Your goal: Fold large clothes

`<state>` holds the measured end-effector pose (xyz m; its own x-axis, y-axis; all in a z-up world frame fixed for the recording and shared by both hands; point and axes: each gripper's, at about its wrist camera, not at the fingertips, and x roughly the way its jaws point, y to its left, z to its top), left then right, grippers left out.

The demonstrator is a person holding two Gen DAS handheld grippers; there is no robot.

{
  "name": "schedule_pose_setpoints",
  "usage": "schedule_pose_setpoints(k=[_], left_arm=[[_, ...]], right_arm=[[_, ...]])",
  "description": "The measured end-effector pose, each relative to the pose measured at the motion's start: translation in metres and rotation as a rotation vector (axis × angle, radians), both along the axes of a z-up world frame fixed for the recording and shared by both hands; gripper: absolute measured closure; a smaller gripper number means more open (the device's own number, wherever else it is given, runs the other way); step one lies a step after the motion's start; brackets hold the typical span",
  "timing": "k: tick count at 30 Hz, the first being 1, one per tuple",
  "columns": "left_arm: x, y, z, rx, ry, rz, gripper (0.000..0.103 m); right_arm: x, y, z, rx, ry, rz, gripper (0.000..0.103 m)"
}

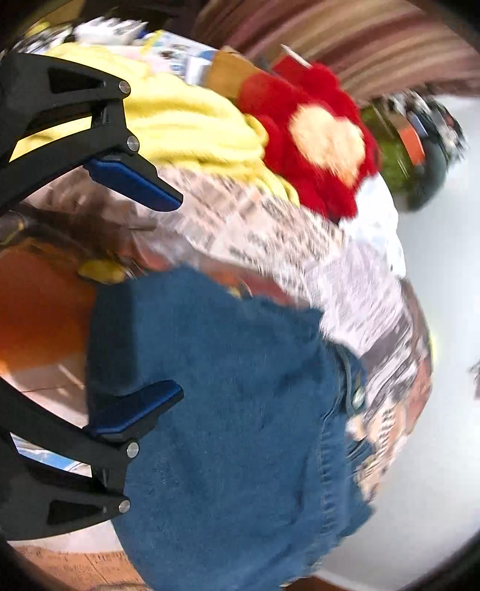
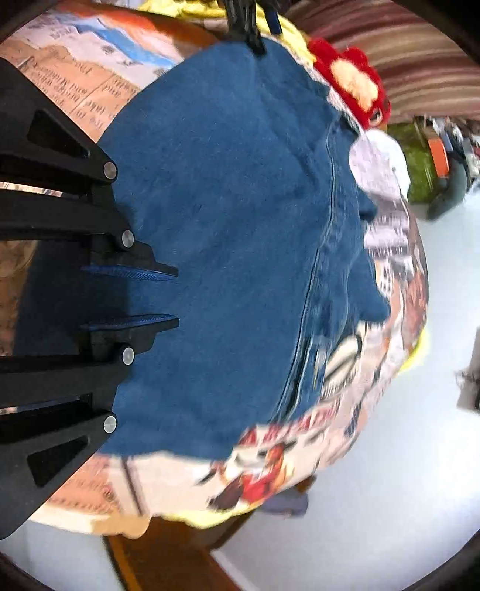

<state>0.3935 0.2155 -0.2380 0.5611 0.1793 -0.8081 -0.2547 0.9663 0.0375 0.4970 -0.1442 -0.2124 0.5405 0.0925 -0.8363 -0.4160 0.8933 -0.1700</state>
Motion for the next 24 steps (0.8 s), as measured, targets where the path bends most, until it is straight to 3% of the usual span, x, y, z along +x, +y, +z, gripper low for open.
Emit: schedule_pose_setpoints(k=[1, 2, 3, 5, 11, 15, 19, 24], left_arm=[[-0.006, 0.004, 0.003, -0.001, -0.007, 0.017, 0.009], [-0.011, 0.007, 0.005, 0.004, -0.010, 0.030, 0.009], [-0.017, 0.010, 0.008, 0.016, -0.012, 0.042, 0.009], [-0.027, 0.015, 0.011, 0.042, -0.012, 0.052, 0.009], [-0.054, 0.027, 0.018, 0.000, -0.018, 0.077, 0.009], [-0.068, 0.024, 0.027, -0.077, -0.083, 0.095, 0.009], [-0.073, 0.012, 0.033, -0.157, -0.119, 0.093, 0.009], [-0.063, -0.006, 0.025, -0.293, -0.104, 0.052, 0.009]], right_arm=[[-0.003, -0.002, -0.001, -0.061, -0.025, -0.029, 0.080], [-0.006, -0.005, 0.000, -0.069, -0.036, -0.027, 0.061], [-0.010, -0.012, 0.001, -0.082, -0.062, -0.043, 0.034], [-0.012, -0.027, 0.003, -0.102, -0.096, -0.097, 0.021], [-0.006, -0.090, 0.001, 0.031, 0.053, -0.245, 0.020], [-0.013, -0.108, 0.006, 0.085, 0.093, -0.299, 0.020], [-0.027, -0.099, 0.023, 0.146, 0.068, -0.291, 0.020], [-0.036, -0.055, 0.046, 0.175, 0.001, -0.175, 0.020]])
